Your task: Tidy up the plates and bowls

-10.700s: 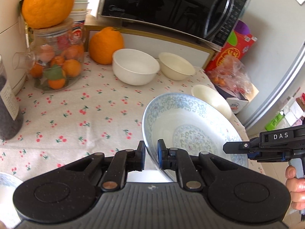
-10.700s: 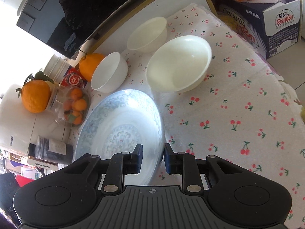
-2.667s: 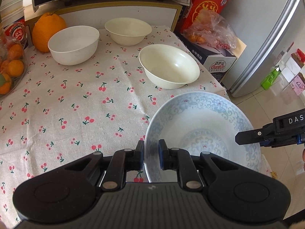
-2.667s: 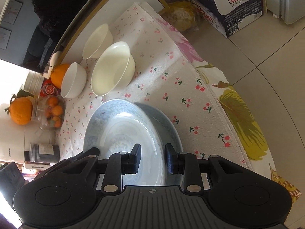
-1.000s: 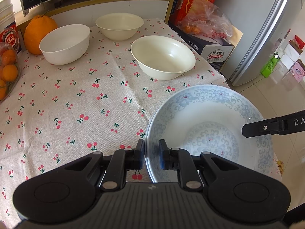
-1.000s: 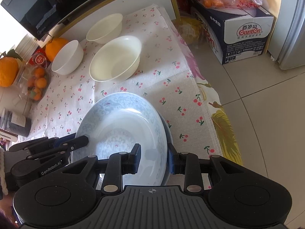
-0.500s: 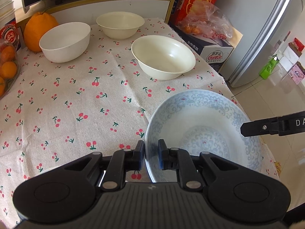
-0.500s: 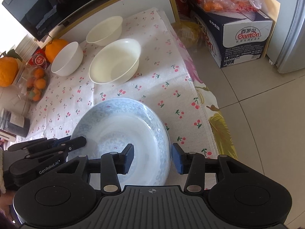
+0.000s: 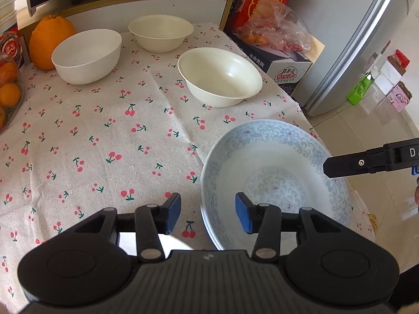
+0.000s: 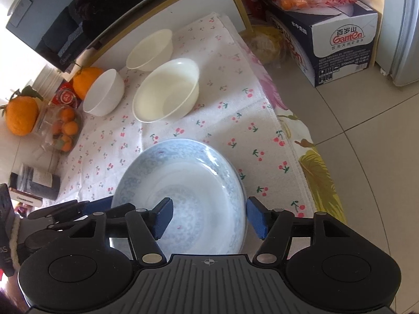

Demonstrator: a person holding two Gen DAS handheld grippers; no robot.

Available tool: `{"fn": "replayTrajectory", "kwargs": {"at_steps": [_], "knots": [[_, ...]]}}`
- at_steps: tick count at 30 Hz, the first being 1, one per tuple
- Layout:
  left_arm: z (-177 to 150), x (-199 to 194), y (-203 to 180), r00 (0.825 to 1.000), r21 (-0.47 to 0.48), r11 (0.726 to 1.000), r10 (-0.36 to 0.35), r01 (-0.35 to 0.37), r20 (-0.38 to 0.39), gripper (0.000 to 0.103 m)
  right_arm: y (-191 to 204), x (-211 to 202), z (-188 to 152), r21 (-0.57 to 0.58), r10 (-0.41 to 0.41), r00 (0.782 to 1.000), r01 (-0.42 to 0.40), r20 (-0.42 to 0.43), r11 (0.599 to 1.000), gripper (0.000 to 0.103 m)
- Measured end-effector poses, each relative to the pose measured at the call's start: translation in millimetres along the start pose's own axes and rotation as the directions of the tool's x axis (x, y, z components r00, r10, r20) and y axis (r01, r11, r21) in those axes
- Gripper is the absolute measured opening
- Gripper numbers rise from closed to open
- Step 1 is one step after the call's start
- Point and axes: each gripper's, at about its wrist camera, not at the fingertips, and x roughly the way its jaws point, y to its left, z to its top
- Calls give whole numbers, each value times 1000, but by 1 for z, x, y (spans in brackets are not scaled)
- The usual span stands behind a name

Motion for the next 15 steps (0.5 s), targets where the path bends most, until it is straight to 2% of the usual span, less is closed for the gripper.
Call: {"fn": "replayTrajectory", "kwargs": {"at_steps": [2,4,6,9,12,15], "knots": [[-1,-6,3,1000,9,1000,-4,4,10,55,9,-2,-1,-39,1,1000,-1,8,999,76],[-2,-12,6,1000,15,1000,-6,6,20,62,16,-4,-3,-65,45,999,-44,7,997,76],[-5,-18,11,1000,11,1000,-2,1,31,74,25,-8,-5,-100,68,997,-65,23,993,76],[-9,-27,19,999,12,1000,13,-13,44,87,38,-13,-10,-148,105,994,-98,40,984,84],[-16,-36,29,997,26,999,43,-44,58,96,54,-11,-21,-183,155,988,-150,14,972,85],[-26,-44,40,994,16,997,74,-76,75,100,72,-3,-37,-216,184,983,-184,-20,959,89]]}}
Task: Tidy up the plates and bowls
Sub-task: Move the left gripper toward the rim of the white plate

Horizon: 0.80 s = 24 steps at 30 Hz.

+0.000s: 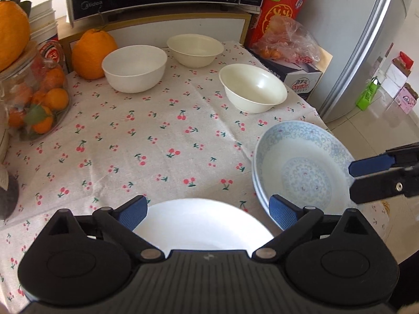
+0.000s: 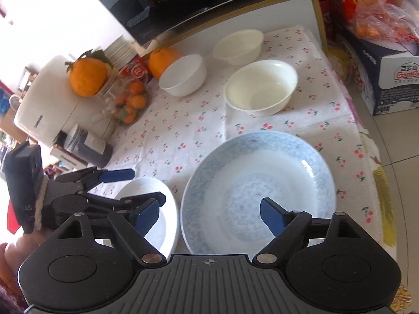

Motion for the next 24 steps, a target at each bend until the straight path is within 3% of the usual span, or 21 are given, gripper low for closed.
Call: {"fn": "replayTrajectory", "kwargs": {"at_steps": [8,13,18,24], "knots": [[-27,-18,26,999,-22,998,51,-50,19,101,45,18,-38,-58,95,995,-96,-23,994,95],[-45,-30,42,997,-14,997,71,-71,43,101,57,35,-67,-35,129,991,-131,-33,991,99],[-60,-37,50,994,7,998,65,-66,85,102,64,48,-89,-108,95,995,-94,4,990,100],[-75,-35,57,996,-3,1000,27,-27,85,101,53,72,-102,-31,72,997,-71,28,997,102]]}}
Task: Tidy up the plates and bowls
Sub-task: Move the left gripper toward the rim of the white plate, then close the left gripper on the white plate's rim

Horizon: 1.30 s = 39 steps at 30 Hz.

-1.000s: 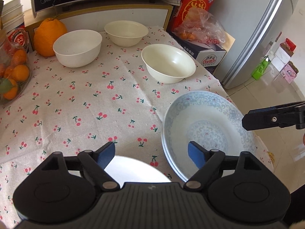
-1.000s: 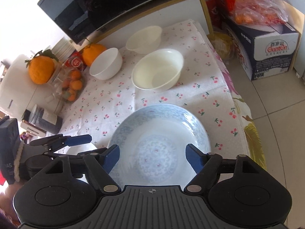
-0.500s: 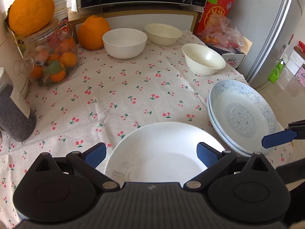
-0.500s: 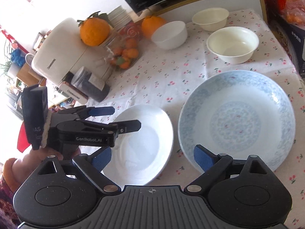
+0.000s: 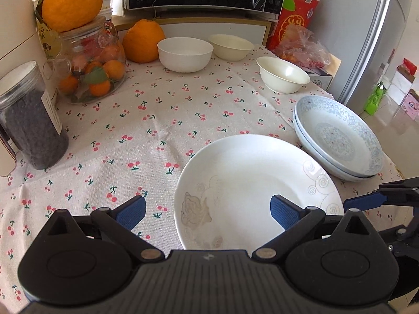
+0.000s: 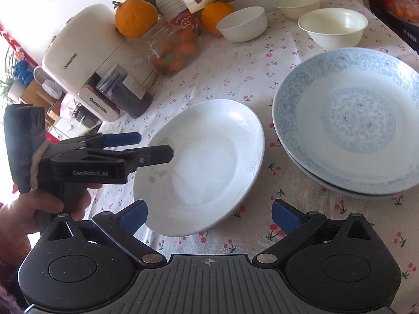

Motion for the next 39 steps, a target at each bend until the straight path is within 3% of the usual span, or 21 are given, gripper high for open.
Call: {"fn": "replayTrajectory", "kwargs": {"at_steps": [5,13,15,17,25,27,30,39], "knots": [[-7,0,6,998,-25,998,-57,57,-6,93,1,7,-3,-14,17,1000,-16,27,1000,103],[-11,1,10,990,-46,991,-130,127,-54,68,-2,14,6,39,55,998,-57,43,998,103],[-13,3,12,987,-62,989,-139,135,-75,56,-3,15,7,49,58,997,-60,49,997,103],[-14,4,13,987,-69,989,-134,129,-87,51,-2,15,8,47,50,997,-53,53,997,102],[-14,2,17,991,-71,993,-97,91,-91,33,0,15,7,16,5,998,-6,60,1000,75],[-15,2,19,992,-72,995,-82,76,-92,25,-3,14,8,22,-14,998,13,63,1000,60],[-15,0,22,993,-81,994,-82,75,-88,23,-8,12,11,42,-41,997,38,58,998,43],[-13,-7,27,995,-103,992,-78,71,-63,22,-4,9,15,25,-31,998,30,52,999,37]]}}
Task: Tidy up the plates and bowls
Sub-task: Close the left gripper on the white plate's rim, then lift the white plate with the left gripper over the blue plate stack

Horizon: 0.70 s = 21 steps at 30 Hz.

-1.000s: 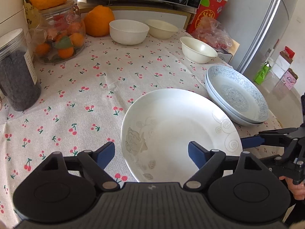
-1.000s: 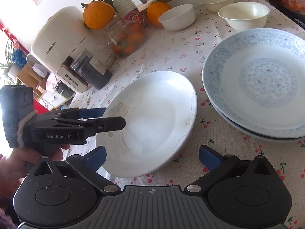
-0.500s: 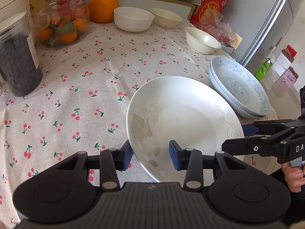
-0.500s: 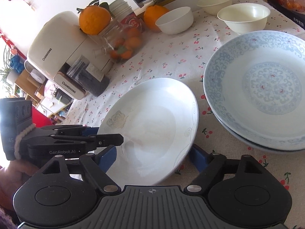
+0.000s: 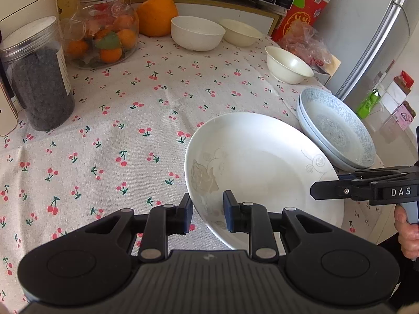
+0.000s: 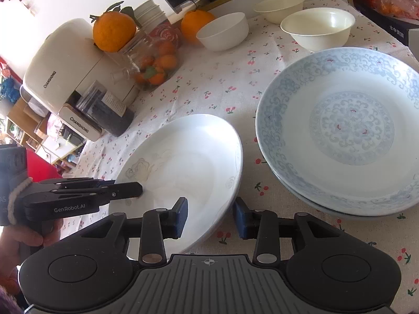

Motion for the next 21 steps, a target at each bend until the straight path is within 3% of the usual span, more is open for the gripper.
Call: {"fn": "replayTrajectory", "kwargs": {"at_steps": [21], "knots": [[12,-18,-12,992,-10,999,-50,52,120,22,3,-30,31,-15,4,991,-2,132,1000,36]]}}
